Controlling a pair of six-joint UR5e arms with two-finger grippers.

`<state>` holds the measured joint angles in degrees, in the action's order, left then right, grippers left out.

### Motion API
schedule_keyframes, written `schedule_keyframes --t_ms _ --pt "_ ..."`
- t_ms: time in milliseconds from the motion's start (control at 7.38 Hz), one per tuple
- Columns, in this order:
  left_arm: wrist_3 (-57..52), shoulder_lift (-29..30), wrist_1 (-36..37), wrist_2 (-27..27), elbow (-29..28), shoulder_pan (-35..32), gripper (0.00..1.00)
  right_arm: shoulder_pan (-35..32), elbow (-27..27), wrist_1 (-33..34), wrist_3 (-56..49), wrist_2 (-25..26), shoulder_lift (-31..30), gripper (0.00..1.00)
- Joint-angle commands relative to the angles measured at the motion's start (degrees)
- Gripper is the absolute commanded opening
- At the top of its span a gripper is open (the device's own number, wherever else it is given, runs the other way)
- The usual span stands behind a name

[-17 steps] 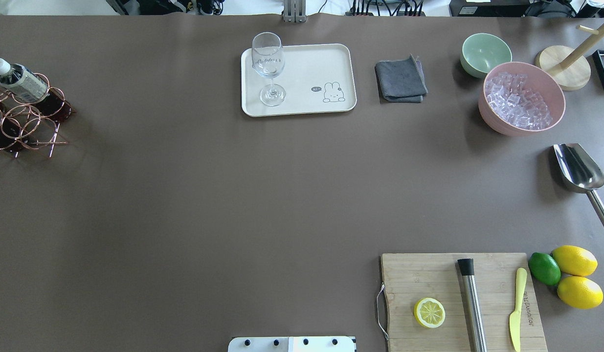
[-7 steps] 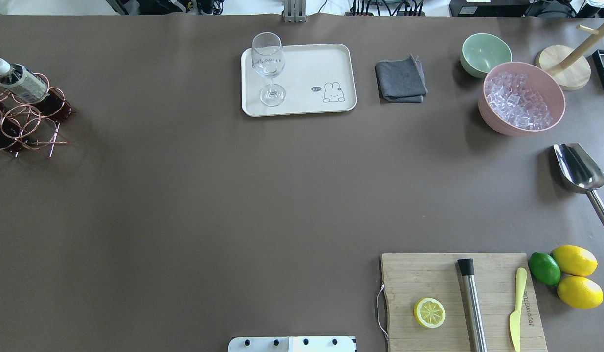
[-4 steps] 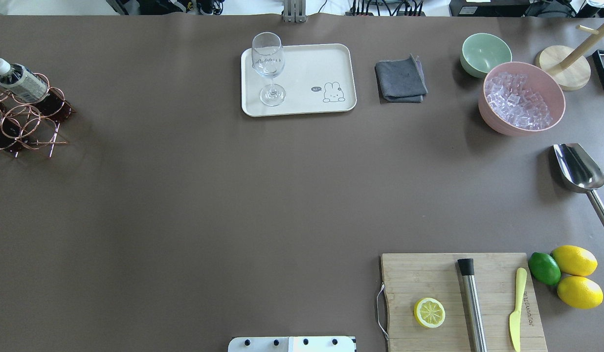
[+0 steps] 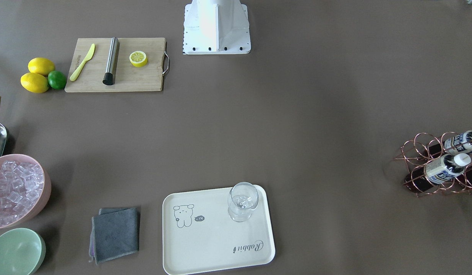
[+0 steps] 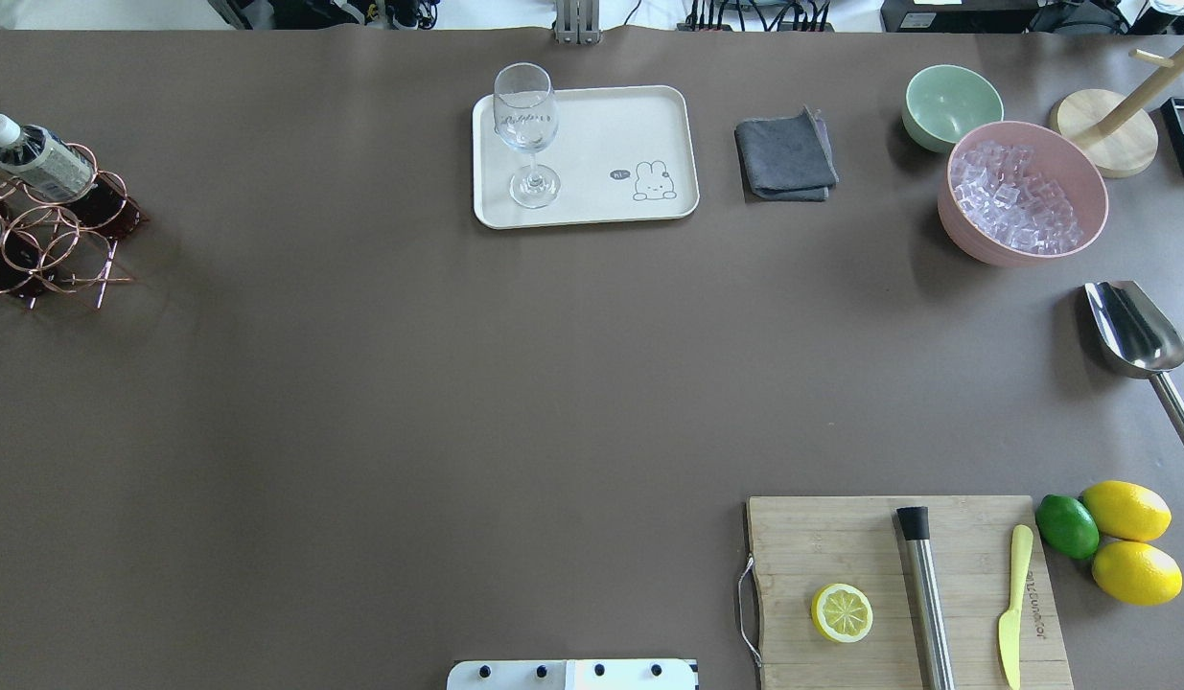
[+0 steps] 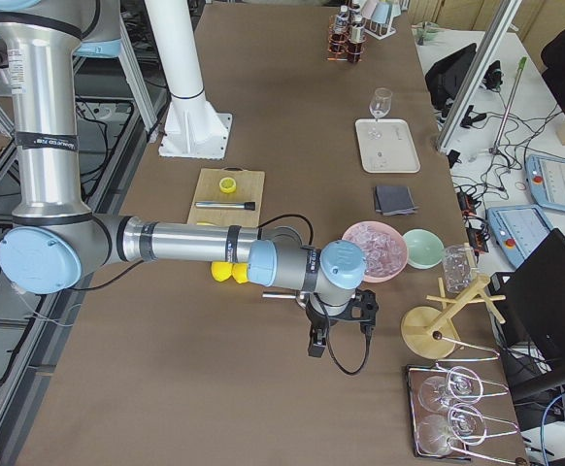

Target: Take tea from basket to plate

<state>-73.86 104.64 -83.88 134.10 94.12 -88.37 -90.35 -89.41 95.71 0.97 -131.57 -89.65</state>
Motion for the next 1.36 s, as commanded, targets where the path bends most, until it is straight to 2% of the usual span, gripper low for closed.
schedule_keyframes --t_ms 0,678,814,1220 --pt "-1.36 -0.23 0.21 -0.07 0.01 0.04 0.0 0.0 -0.06 -0.09 0.0 0.09 0.09 1.0" --pt "-1.63 0.21 0.38 -0.77 0.97 -0.05 0.0 0.0 -0.06 0.0 0.0 -0.09 0.0 1.0" --pt "-1.29 0.39 3.78 -0.77 2.2 -0.05 0.0 0.09 0.29 0.0 0.09 -0.09 0.0 1.0" --pt "0.9 0.48 4.34 -0.86 6.76 1.17 0.0 0.26 0.38 -0.09 0.09 -0.09 0.0 1.0"
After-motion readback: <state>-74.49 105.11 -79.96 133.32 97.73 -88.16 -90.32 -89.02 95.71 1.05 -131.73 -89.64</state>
